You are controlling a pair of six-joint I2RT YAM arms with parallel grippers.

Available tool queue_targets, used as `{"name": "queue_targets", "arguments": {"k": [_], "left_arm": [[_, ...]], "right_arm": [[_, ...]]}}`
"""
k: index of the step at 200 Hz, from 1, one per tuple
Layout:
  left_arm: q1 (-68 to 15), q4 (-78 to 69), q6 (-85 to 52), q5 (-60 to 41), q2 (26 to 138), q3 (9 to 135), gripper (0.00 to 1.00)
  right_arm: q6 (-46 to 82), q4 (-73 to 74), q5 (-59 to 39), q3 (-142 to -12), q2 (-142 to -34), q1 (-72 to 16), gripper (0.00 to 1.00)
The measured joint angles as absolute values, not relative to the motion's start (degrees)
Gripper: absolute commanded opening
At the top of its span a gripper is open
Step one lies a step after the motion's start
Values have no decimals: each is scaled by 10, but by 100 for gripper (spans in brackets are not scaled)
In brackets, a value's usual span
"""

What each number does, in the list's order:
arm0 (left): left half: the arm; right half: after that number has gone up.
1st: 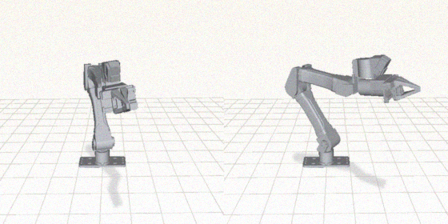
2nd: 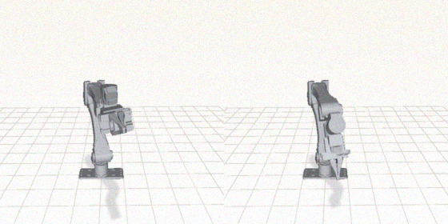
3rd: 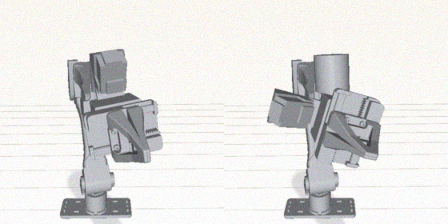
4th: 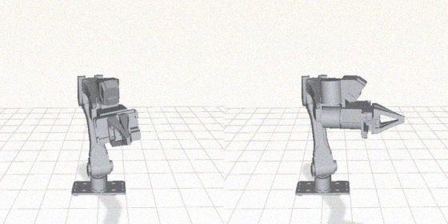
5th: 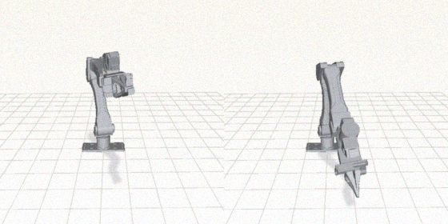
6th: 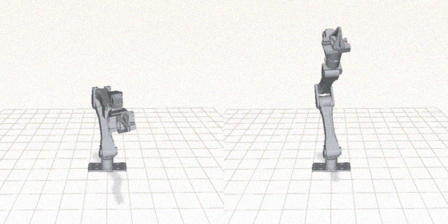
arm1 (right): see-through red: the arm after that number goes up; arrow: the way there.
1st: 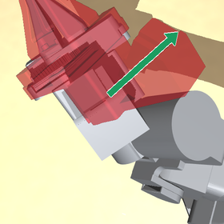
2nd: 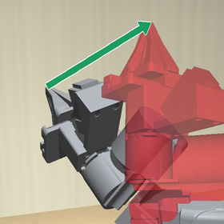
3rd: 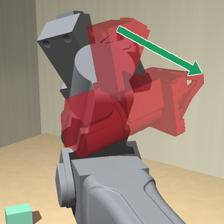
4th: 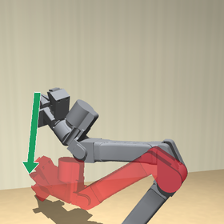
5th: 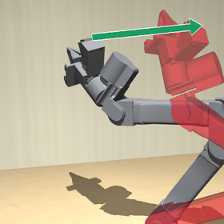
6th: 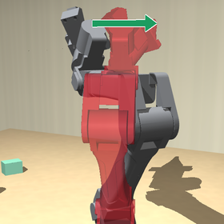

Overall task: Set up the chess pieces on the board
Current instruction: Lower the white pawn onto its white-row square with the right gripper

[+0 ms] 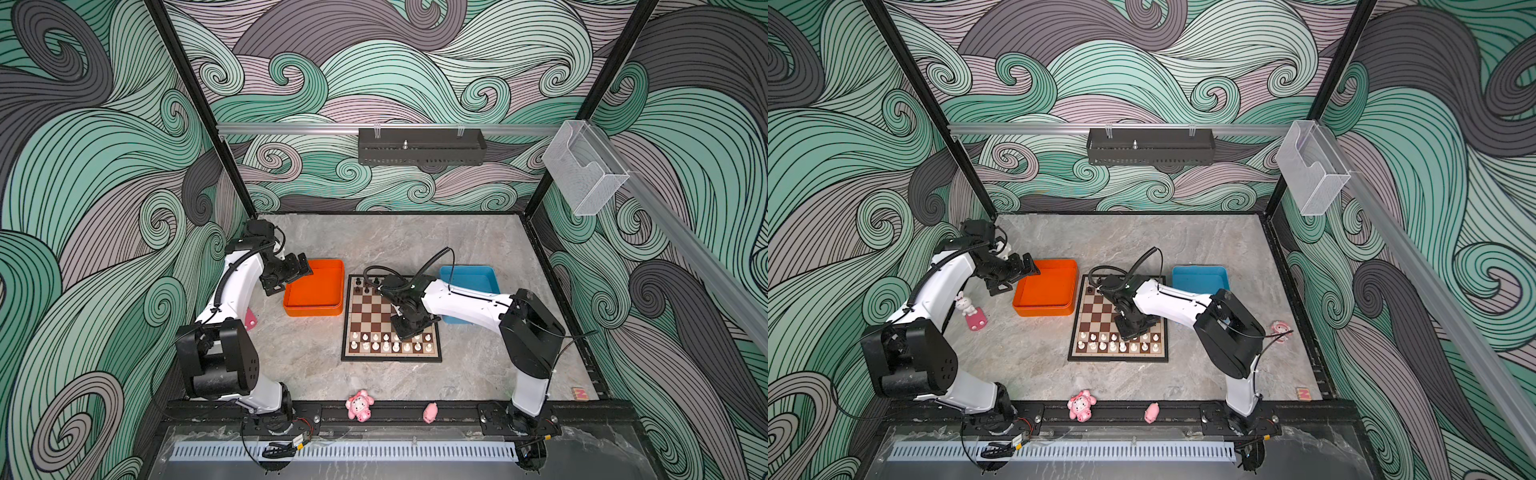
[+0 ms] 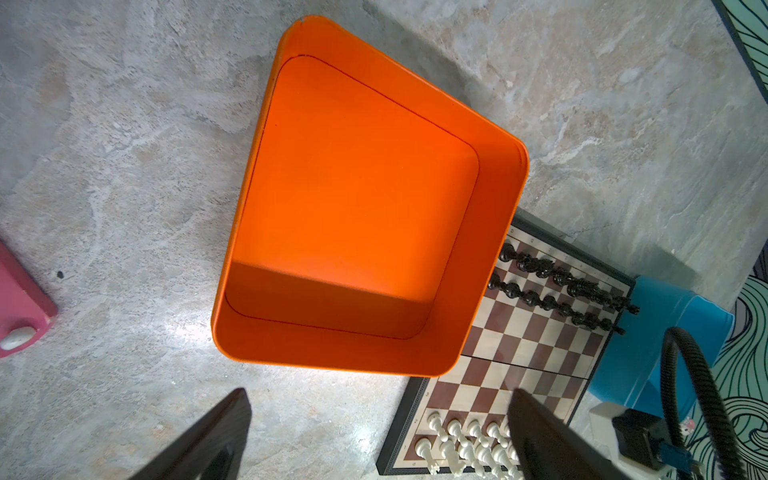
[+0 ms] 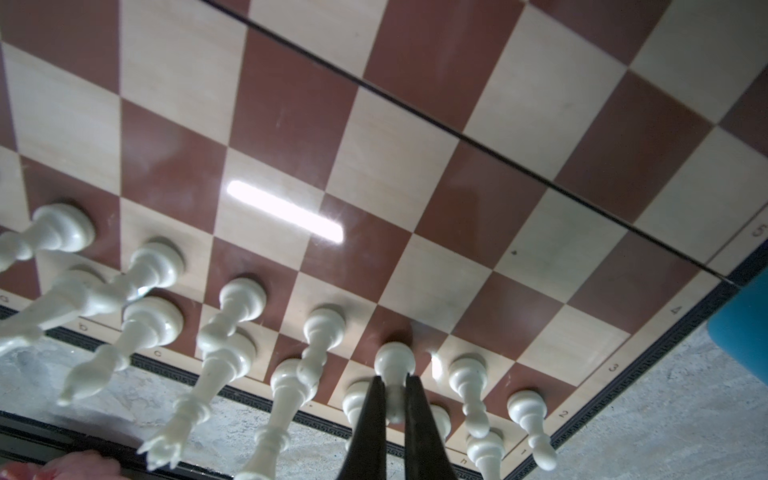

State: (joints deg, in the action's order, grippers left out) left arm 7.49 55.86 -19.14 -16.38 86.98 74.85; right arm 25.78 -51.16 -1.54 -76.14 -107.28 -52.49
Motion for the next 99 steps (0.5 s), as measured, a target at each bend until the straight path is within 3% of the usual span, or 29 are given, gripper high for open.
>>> {"name": "queue_targets", "arguments": {"k": [99], "left_arm": [[75,557,-192,-168,873,748,99]], "right_arm": [[258,-512,-18,-761,-1079,-525,12]]}}
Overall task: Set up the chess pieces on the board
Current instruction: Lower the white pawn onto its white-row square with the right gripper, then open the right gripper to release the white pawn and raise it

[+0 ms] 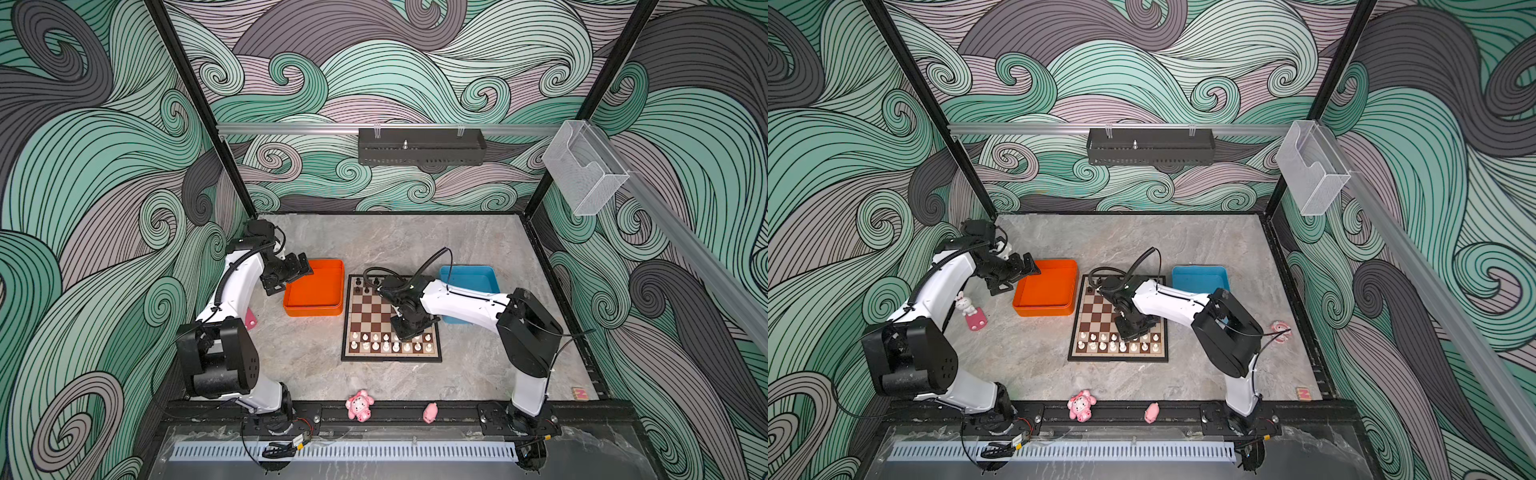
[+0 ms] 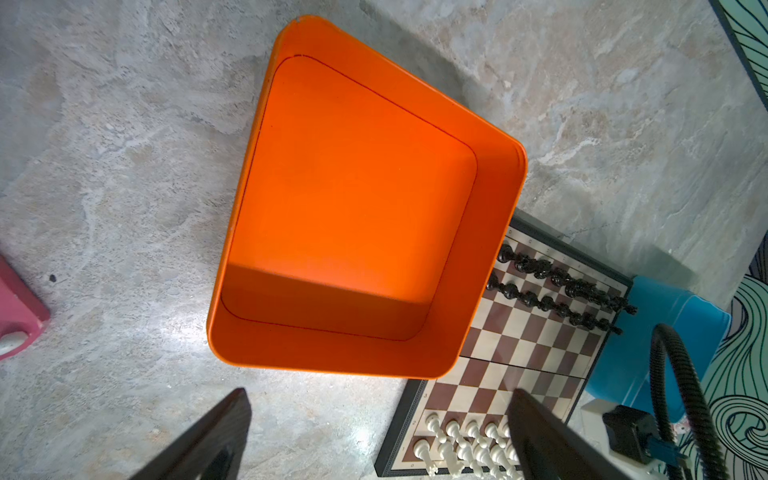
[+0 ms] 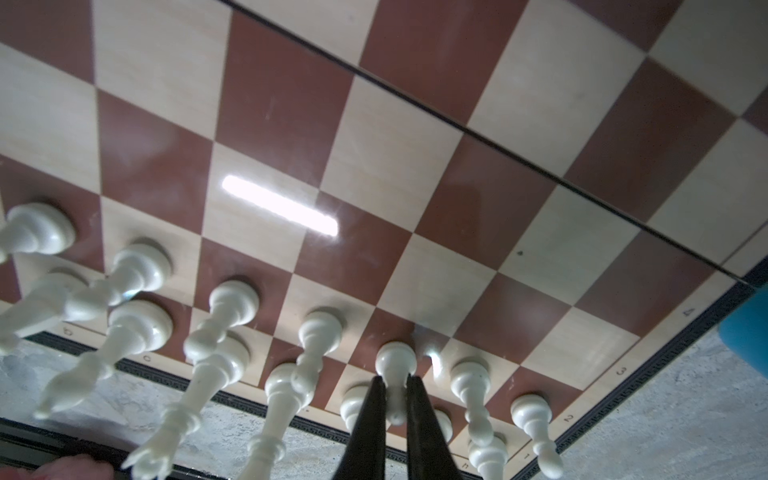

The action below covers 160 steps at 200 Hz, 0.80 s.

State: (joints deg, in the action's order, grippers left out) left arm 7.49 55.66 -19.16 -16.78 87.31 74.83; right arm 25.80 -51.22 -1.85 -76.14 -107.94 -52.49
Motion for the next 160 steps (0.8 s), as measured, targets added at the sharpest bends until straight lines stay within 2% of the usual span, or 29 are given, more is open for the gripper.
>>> {"name": "queue_targets", "arguments": {"k": [30,76,160], "left_arm": [[75,556,-192,-168,873,748,98],[75,556,-192,-170,873,748,98],[75,556,-196,-173,873,748,99]], "right_arm": [[258,-512,-20,-761,-1079,-525,14],[258,-514,-19,-763,-1079,-525,24],[256,-541,5,-802,-1048,-521,49]]}}
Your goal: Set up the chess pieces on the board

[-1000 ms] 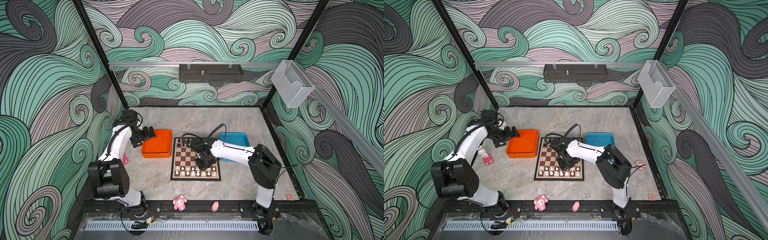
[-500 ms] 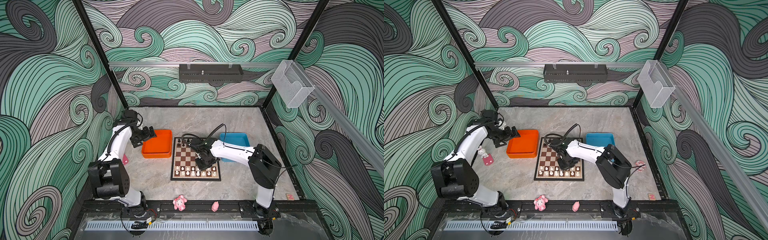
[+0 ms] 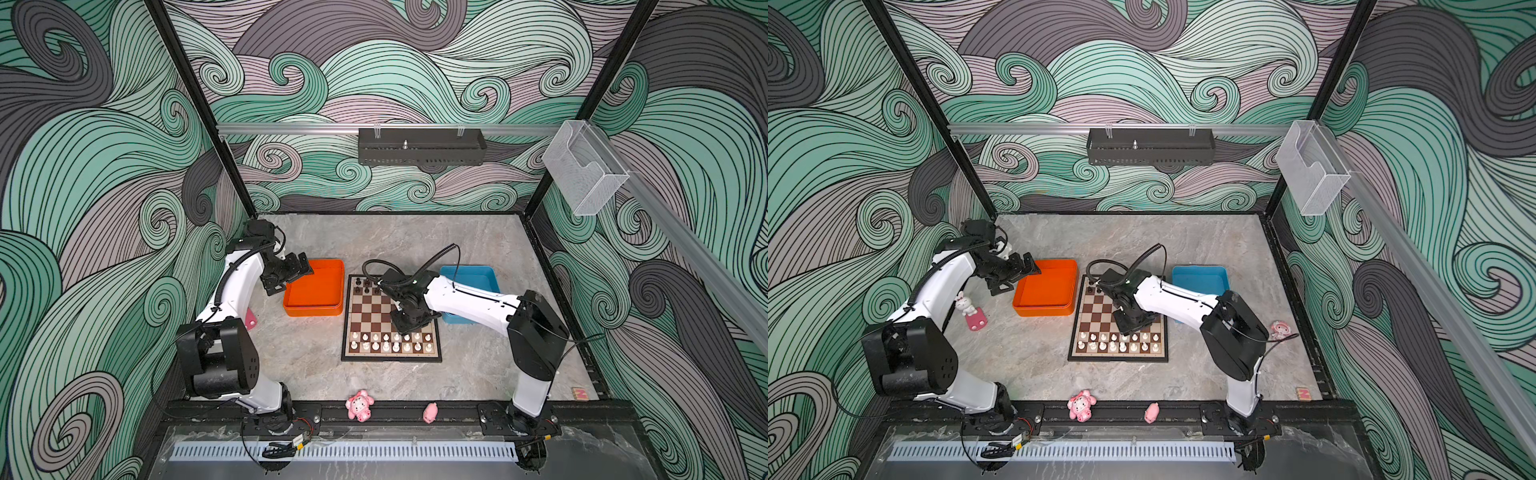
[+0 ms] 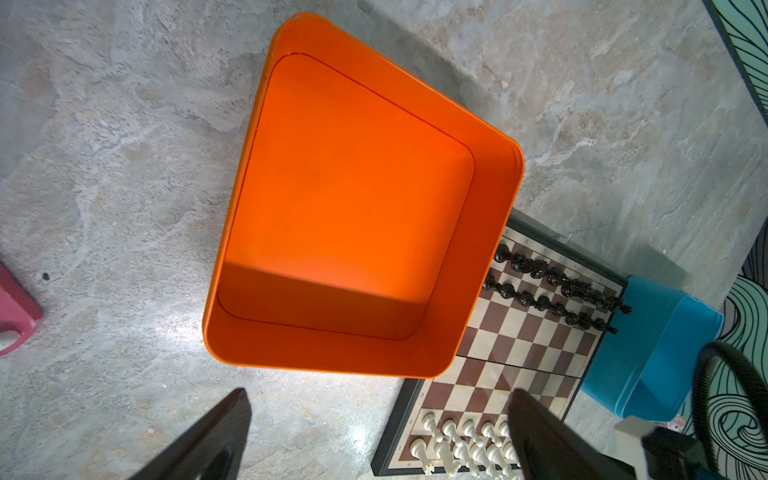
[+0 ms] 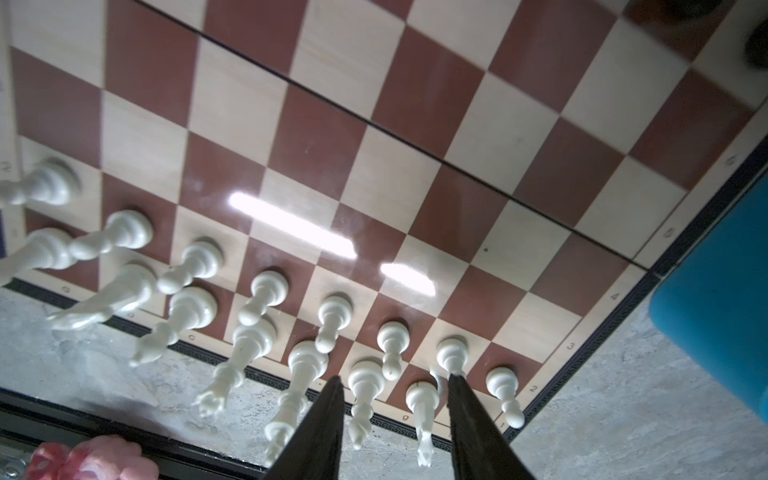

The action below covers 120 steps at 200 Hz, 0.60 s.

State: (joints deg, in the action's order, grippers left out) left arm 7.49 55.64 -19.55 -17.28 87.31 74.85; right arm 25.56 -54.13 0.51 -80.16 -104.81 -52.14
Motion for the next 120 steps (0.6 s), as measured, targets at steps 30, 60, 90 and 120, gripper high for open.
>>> {"name": "queue_targets", "arguments": {"k": [30,60,90,120], "left_arm": [[75,555,-195,-180,876,752,99],[75,545,-190,-195,881,776,99],[75,517,-172,-202,881,800,99],[75,483,-147,-196,880,804,99]], "right_arm": [[246,-546,12,-816,-1007,-495,72],[233,-551,20,-816,-951,-419,99],[212,-551,34,-815,-896,-327,99],[192,-544,52,-791,-854,-267,99]]}}
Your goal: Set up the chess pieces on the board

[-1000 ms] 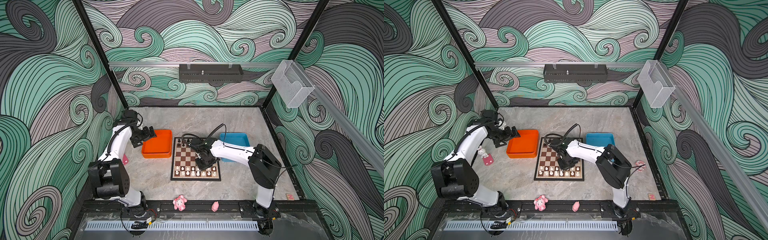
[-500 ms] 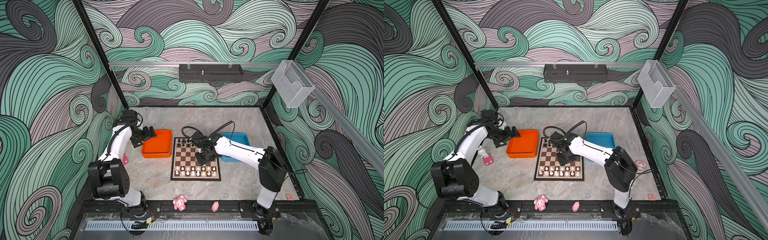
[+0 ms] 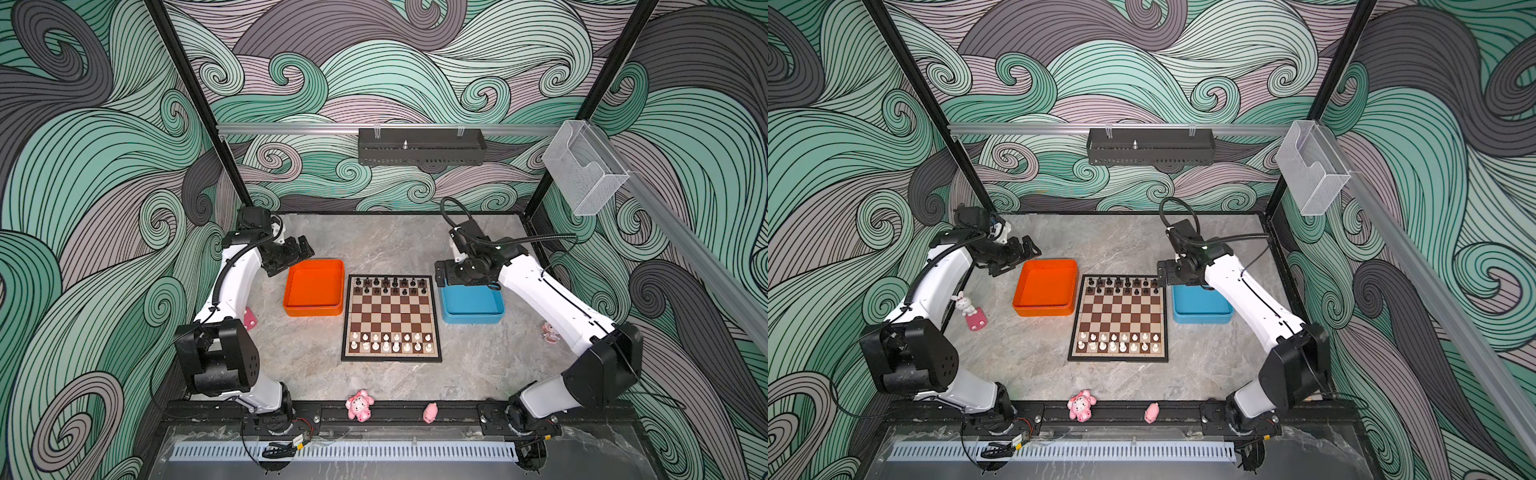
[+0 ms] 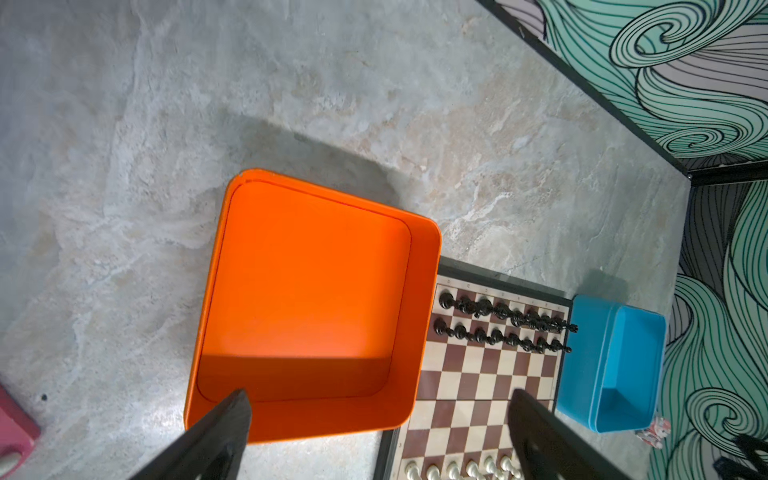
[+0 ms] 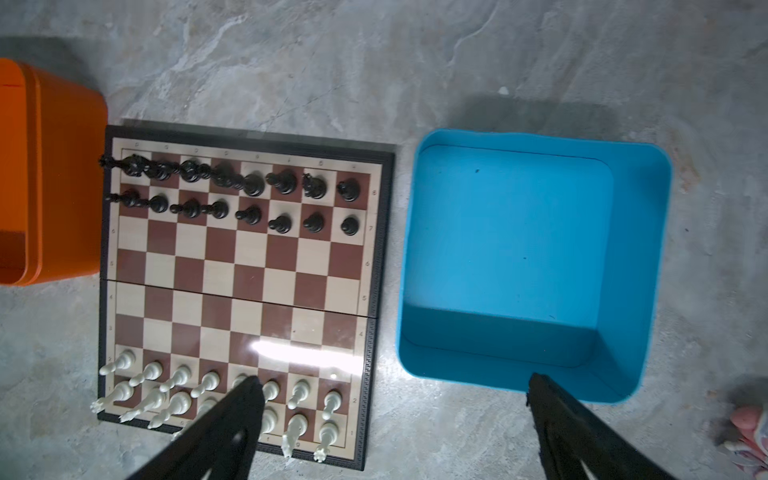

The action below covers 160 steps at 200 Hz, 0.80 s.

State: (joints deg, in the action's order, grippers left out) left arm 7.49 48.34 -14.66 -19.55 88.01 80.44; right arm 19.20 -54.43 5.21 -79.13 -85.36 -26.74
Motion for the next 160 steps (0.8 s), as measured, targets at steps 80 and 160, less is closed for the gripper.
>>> {"name": "queue_targets", "arguments": {"k": [80,160], "left_arm": [[75,294,-65,-132,774,686,99],[75,108,-43,-164,789,577,99]], "right_arm": [[176,-469,70,-660,-721,-146,99],[136,-350,71,-556,-678,-94,99]]}}
